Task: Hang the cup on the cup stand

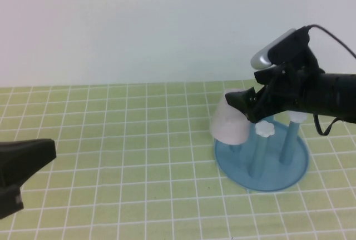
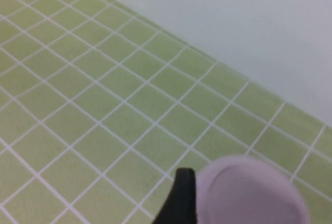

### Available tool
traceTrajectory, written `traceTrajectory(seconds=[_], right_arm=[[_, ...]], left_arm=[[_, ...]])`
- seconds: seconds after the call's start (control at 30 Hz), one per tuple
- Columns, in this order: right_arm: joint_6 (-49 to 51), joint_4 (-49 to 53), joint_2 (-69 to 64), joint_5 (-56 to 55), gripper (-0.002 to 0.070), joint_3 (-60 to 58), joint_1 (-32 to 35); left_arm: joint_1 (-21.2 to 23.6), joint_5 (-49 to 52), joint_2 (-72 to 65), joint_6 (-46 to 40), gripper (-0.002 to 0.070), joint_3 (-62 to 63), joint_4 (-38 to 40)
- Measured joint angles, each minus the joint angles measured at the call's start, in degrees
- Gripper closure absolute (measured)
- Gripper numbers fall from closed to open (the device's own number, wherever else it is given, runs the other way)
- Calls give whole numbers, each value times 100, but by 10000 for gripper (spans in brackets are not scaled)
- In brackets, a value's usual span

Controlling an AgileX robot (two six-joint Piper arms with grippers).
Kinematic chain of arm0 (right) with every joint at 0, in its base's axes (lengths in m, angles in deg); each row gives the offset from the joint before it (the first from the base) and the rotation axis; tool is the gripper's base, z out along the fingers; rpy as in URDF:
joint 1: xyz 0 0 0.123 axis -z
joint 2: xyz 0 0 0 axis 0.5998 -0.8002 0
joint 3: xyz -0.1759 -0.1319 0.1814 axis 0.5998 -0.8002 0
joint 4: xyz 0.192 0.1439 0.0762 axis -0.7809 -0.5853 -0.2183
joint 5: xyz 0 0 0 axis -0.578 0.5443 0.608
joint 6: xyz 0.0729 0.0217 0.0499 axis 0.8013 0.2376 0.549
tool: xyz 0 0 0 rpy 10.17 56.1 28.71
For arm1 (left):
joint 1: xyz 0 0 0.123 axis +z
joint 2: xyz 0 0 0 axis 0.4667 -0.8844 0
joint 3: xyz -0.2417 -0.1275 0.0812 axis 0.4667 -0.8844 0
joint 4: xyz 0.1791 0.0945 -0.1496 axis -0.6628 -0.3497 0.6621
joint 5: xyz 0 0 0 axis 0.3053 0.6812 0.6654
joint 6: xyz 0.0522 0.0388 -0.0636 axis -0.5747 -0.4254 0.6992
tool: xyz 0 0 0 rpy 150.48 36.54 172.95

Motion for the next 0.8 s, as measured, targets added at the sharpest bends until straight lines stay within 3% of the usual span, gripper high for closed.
traceTrajectory(seconds=[0.2,0.27,0.33,0.47,0.53,0.63,0.8], right_arm=[[100,0,420,-10,-15,9,0],[251,0,652,-20,19,9,0],[337,0,926,-20,113,9,0],[425,287,1762,-33,483,9,0],[548,455,2220,-80,587,-5,0],[679,567,2990,-208,650,-127,0],[1140,578,4437,-524,673,-801,0]], left_arm=[[0,93,121,0,676,0,-44],[-11,93,237,0,676,0,-53],[-64,134,346,0,676,0,-103],[-310,222,601,9,676,0,-403],[-458,247,780,82,676,0,-604],[-689,271,1072,276,676,0,-927],[-1006,261,1502,671,676,0,-1439]])
